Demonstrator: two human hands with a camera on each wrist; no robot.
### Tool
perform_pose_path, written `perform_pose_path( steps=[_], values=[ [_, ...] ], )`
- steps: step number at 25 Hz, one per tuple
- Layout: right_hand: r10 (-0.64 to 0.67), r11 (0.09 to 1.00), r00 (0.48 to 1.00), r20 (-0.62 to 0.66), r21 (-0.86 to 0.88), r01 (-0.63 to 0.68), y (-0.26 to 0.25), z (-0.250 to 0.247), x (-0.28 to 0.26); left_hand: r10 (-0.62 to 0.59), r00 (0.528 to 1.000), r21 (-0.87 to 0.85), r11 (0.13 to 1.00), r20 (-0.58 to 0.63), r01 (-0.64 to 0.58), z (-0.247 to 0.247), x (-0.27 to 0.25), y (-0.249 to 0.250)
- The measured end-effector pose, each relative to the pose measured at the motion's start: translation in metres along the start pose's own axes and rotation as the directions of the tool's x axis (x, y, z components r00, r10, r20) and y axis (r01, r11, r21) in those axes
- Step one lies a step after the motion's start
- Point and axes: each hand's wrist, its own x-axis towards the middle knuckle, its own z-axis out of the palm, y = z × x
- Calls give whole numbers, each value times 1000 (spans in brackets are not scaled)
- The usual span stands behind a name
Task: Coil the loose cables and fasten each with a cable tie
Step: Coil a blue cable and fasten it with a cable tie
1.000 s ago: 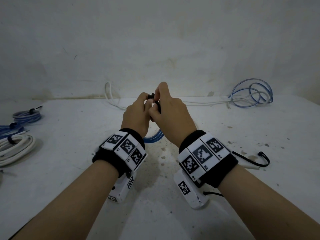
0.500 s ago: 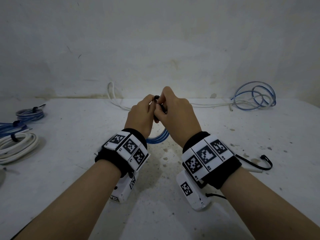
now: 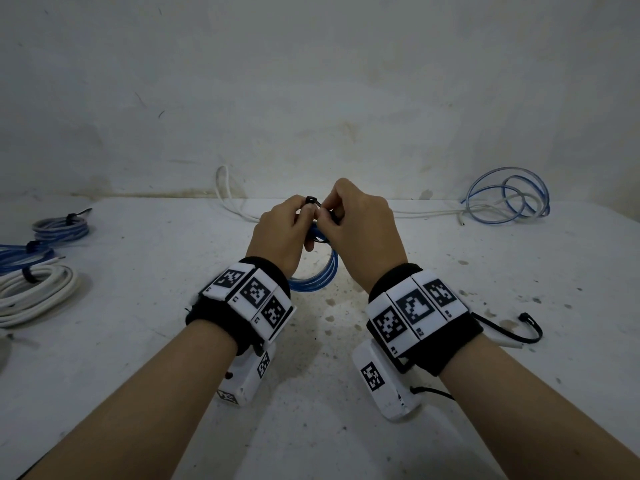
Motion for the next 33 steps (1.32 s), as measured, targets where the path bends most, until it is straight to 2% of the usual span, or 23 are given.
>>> perform_pose_path(
  steps=[3, 8, 12, 15, 18, 23, 27, 29, 31, 33],
  values=[
    [2, 1000, 1000, -7, -19, -2, -1, 0, 0, 5, 1000, 30, 1000, 16, -6, 0, 0, 1],
    [49, 999, 999, -8, -19, -49, 5, -1, 3, 85, 990, 28, 996, 110, -89, 4, -3, 3],
    [-15, 1000, 998, -54, 2, 15, 6, 1, 1, 60, 998, -16, 998, -16, -61, 0, 3, -3],
    [-42, 999, 995, -91, -34, 39, 8, 2, 2, 85, 995, -29, 996, 46, -84, -2, 2, -6],
    [-3, 998, 995, -97, -67, -4, 9, 1, 4, 107, 986, -54, 993, 124, -101, 4, -1, -1],
    [-47, 997, 992, -114, 54, 53, 1, 5, -1, 70, 997, -105, 992, 28, -67, -5, 2, -5],
    [-23, 996, 991, -134, 77, 34, 0, 6, 1, 67, 994, -79, 995, 83, -60, -8, -3, -1],
    [-8, 995, 997, -72, 102, 16, -3, 0, 0, 70, 992, -78, 995, 109, -61, -11, -4, 0],
    [-4, 1000, 997, 74, 20, 2, -6, -11, 6, 89, 987, -122, 990, 134, -73, -19, -6, 2],
    [71, 997, 971, 230, -33, -65, -5, -22, 19, 113, 984, -195, 977, 139, -85, -26, -12, 5]
  ],
)
